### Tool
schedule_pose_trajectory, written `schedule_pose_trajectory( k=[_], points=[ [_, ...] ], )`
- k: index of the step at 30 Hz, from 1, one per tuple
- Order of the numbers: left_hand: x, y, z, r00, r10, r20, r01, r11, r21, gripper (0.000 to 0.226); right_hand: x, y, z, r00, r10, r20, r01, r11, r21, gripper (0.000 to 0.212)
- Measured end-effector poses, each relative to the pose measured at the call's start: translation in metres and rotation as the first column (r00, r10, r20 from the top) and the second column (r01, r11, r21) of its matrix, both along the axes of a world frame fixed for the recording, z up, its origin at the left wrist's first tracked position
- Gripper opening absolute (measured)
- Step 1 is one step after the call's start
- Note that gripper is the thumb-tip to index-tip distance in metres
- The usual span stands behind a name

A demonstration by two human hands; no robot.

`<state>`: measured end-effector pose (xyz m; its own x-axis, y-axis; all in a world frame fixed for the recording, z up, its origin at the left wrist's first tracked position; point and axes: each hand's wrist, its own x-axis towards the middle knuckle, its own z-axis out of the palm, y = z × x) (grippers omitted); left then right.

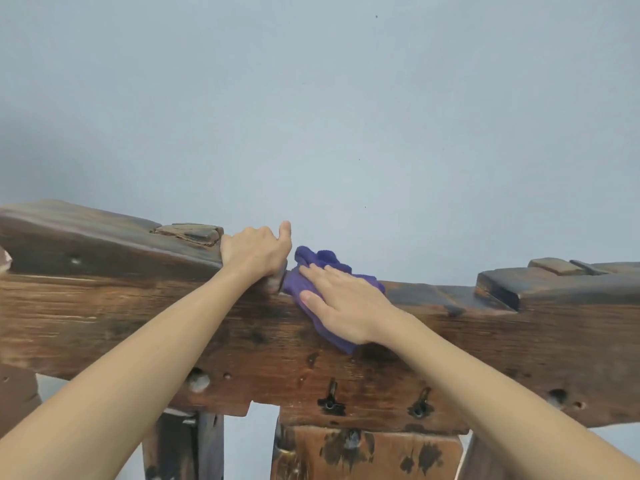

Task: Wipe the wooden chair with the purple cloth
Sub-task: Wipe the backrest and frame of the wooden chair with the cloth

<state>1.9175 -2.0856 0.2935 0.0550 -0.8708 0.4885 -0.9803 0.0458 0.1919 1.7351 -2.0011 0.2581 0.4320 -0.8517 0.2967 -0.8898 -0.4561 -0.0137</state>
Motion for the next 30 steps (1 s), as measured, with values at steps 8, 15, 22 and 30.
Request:
schedule_pose_trajectory(
  k=[8,15,22,30],
  points=[
    [-0.004,0.004,-0.004,0.999,0.014,0.029,-0.015,1.0,0.014,0.075,-0.177,0.043,0.014,0.872,-0.487,0.043,0.489,0.871,-0.056,0.077],
    [-0.004,0.004,-0.003,0.999,0.032,0.016,-0.032,0.999,0.019,0.073,-0.157,-0.037,0.027,0.652,-0.753,-0.089,0.758,0.646,0.084,0.066],
    [-0.009,0.002,-0.005,1.0,0.013,-0.019,-0.012,1.0,0.016,0.078,-0.064,-0.067,0.024,0.752,-0.656,-0.066,0.653,0.726,0.218,0.066],
    [-0.006,-0.001,0.002,0.999,0.01,-0.034,-0.009,0.999,0.033,0.09,0.062,-0.063,0.024,0.968,-0.238,0.076,0.22,0.955,0.197,0.037]
  ],
)
